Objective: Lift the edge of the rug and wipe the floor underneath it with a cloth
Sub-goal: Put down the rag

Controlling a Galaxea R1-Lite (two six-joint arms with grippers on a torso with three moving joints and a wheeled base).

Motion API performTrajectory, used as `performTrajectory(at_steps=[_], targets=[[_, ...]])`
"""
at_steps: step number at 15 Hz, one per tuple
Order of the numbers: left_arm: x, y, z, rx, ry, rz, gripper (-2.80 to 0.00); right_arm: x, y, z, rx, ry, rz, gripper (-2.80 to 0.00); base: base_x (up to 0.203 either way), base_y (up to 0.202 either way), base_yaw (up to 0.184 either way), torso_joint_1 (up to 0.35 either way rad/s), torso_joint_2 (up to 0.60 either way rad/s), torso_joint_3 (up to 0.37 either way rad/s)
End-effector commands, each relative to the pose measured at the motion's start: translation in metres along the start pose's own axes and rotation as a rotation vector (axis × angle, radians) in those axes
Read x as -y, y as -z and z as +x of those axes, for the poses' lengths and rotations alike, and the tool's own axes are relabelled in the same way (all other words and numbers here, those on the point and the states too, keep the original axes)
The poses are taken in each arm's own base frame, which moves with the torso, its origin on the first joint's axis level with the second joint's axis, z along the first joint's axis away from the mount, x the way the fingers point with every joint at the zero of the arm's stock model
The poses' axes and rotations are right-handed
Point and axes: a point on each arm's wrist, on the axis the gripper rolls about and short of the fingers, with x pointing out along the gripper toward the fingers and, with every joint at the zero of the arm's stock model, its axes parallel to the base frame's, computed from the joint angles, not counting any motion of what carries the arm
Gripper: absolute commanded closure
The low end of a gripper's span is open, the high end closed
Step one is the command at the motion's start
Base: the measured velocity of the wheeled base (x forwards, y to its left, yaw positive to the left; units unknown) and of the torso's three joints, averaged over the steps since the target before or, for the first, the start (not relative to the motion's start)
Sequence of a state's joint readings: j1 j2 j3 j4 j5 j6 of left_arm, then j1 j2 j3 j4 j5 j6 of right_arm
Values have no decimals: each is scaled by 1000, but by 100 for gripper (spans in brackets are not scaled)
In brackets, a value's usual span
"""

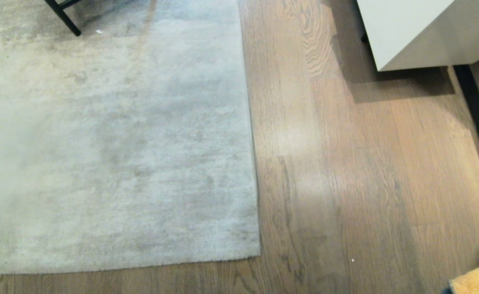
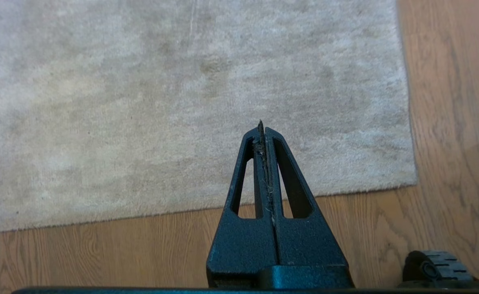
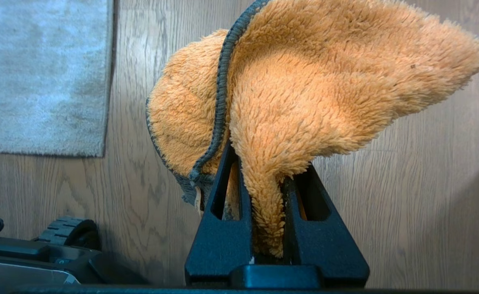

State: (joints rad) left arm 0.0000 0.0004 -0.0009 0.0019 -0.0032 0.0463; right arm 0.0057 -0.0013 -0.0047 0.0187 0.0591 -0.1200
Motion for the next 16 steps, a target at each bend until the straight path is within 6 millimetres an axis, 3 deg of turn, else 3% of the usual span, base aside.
performTrajectory(at_steps=[1, 16], targets=[[0, 0, 0, 0, 0, 0, 0, 0, 0, 0, -1, -1, -1, 0, 0, 0, 0, -2, 7, 202], [0, 0, 0, -2, 0, 1, 0, 0, 0, 0, -1, -1, -1, 0, 0, 0, 0, 1, 3, 203]])
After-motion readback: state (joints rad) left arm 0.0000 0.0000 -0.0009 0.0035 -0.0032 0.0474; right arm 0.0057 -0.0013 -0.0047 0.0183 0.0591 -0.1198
